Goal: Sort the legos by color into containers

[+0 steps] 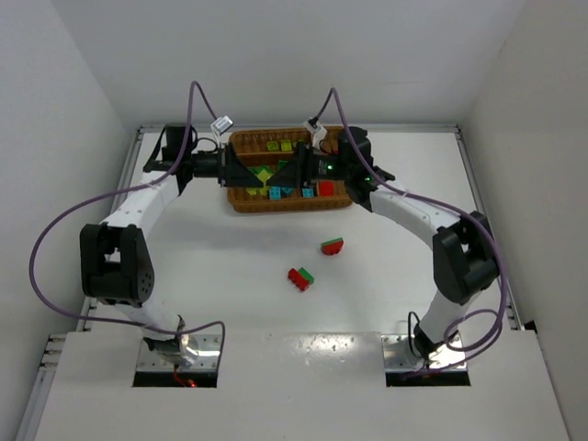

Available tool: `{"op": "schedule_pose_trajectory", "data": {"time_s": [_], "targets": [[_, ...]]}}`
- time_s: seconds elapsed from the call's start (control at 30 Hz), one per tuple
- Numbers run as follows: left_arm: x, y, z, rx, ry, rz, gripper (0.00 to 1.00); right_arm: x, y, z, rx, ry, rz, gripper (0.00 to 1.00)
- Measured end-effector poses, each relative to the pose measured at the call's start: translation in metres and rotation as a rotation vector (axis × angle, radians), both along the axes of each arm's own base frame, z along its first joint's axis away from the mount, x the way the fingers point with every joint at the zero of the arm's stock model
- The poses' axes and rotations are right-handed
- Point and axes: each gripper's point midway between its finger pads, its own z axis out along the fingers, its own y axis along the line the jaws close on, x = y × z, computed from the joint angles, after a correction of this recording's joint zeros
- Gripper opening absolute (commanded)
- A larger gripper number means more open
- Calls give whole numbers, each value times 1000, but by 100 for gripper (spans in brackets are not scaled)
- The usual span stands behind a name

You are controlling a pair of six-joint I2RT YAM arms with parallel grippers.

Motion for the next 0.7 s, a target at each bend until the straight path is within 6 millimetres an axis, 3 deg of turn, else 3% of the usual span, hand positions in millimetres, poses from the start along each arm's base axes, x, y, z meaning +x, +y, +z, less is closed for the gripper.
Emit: {"op": "schedule_pose_trajectory", "data": {"time_s": [0.13,0.4,0.7], "targets": [[0,1,4,4,-23,7,0,5,2,-1,47,36,24,55],[-3,-1,4,1,-23,-4,0,11,6,-10,72,57,35,54],[-4,-2,4,2,-31,-8,0,10,9,-10,87,62,60,16]]}}
